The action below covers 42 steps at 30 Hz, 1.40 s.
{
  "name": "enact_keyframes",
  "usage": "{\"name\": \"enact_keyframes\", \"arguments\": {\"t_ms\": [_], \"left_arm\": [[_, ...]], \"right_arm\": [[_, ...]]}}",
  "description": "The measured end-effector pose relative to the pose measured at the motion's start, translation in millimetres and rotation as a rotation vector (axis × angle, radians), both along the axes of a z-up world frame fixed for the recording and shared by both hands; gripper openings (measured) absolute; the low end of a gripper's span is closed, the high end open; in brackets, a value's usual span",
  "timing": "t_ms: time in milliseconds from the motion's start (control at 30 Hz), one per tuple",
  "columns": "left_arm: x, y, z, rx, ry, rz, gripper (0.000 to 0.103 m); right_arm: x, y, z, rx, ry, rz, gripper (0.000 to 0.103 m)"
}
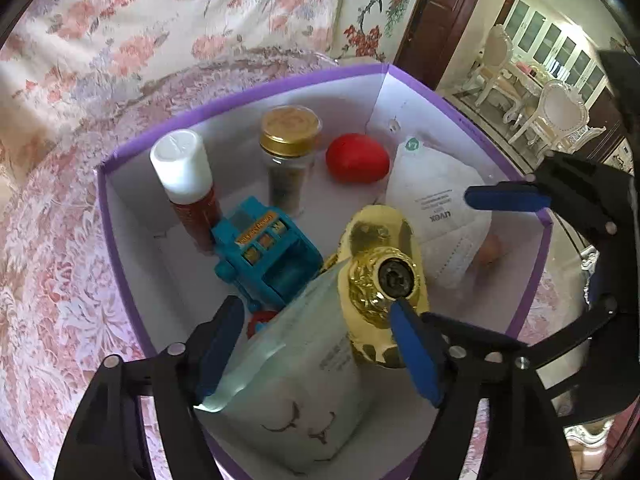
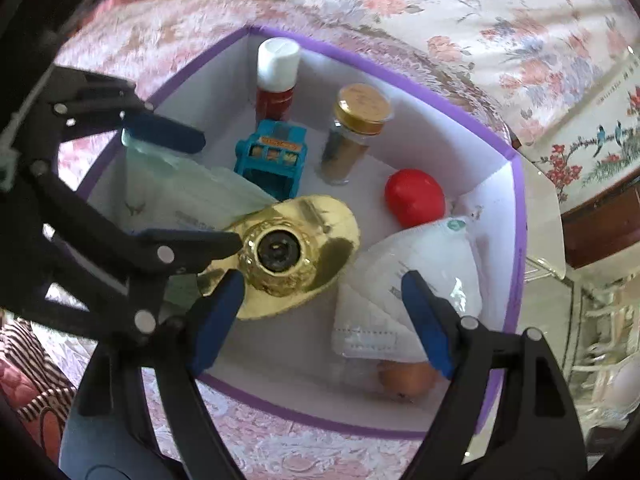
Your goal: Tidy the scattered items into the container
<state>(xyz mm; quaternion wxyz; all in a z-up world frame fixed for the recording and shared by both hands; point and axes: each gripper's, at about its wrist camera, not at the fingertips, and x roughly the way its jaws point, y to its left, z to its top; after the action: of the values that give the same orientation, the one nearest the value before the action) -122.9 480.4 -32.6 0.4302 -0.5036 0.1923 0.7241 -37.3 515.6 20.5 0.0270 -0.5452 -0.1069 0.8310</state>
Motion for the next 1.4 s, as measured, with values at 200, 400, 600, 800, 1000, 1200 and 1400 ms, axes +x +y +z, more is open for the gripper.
{"name": "enact_keyframes", "arguments": {"t_ms": [200,400,600,800,1000,1200,1400], "left_arm": [[0.0,4.2,2.8,0.035,-0.005,0.013,0.079],[1.4,2.0,19.6,0.076,0.095,0.032,0.079],[17.2,-14.9,31.8,0.102,0.186,0.103,0.080],[52.2,-53.1,41.6,0.050,0.230,0.217,0.082],[71.7,-54.5,47.6,-0.015,0.269,0.261,0.082],[88.9,-74.4,56.8,-0.062,0.301,0.335,0.082],[93.6,-84.9,65.8,-0.029,0.276,0.384,0.083]], "right_arm": [[27.7,23.6,16.8,-0.072,0.100,-0.069,0.082],[52.9,39.1,29.2,-0.168,0.235,-0.128,0.082],[60.2,43.6,26.7,-0.240,0.276,-0.178,0.083],[67.6,35.3,30.9,-0.251,0.270,-0.237,0.086],[70.0,16.3,43.6,-0.207,0.232,-0.264,0.094],[71.9,1.2,48.9,-0.146,0.188,-0.269,0.096],[70.8,-5.4,47.5,-0.088,0.114,-0.279,0.096]]}}
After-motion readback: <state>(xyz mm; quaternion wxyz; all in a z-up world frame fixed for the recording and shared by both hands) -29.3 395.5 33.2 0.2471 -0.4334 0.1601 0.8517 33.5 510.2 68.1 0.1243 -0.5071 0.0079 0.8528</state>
